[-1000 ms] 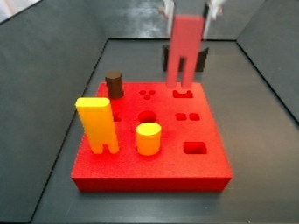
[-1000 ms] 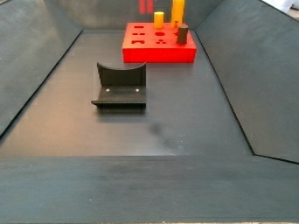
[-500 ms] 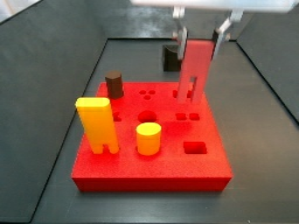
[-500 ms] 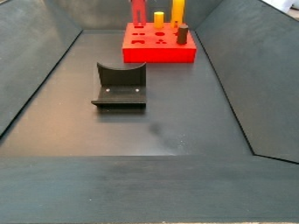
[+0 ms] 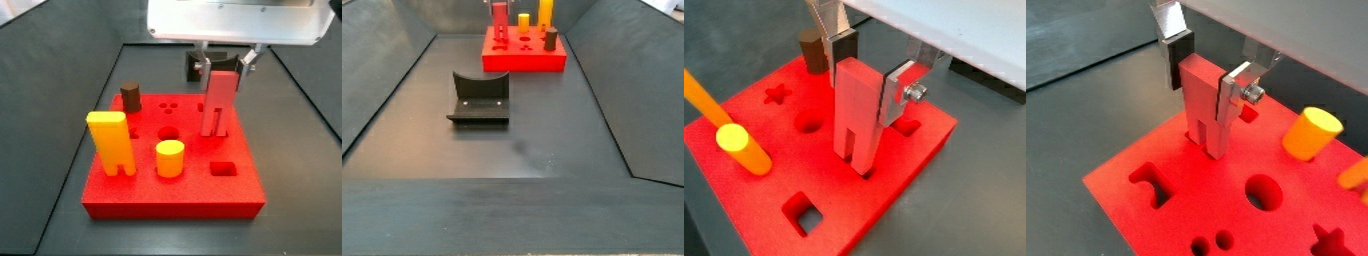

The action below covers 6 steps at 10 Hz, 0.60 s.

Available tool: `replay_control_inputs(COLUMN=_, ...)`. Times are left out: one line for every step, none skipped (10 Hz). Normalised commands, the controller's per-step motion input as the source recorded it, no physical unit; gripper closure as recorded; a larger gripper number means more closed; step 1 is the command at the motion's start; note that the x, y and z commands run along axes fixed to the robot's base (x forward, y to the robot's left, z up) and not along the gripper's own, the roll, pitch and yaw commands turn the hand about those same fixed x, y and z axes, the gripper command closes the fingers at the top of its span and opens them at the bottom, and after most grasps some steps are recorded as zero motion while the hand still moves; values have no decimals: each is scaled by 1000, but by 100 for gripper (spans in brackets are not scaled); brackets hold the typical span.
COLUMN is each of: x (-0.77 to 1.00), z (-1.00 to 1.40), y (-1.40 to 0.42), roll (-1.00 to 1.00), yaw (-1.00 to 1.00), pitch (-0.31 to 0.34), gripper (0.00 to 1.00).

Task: Pick up the double-square object. Move up. Move to above the board. Insert the double-square object.
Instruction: Insert the double-square object.

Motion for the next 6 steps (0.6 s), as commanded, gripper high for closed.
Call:
replay_control_inputs(x=480, z=-683, y=-83, roll=21, yaw=109, pitch=0, gripper=100)
replay_control_inputs(x=583, z=-651, y=-34, roll=77, yaw=63, pitch=31, gripper=100)
replay_control_inputs(x=149, z=-597, y=0, roll=119, yaw=9, pitch=0, gripper=100)
replay_control_inputs(x=0, z=-63, y=54, roll=0, yaw=0, pitch=0, gripper=100)
replay_control_inputs(x=0, z=0, y=0, roll=6, yaw=0, pitch=0, gripper=100)
replay_control_inputs(x=0, z=0, y=0, roll=0, yaw=0, pitch=0, gripper=100)
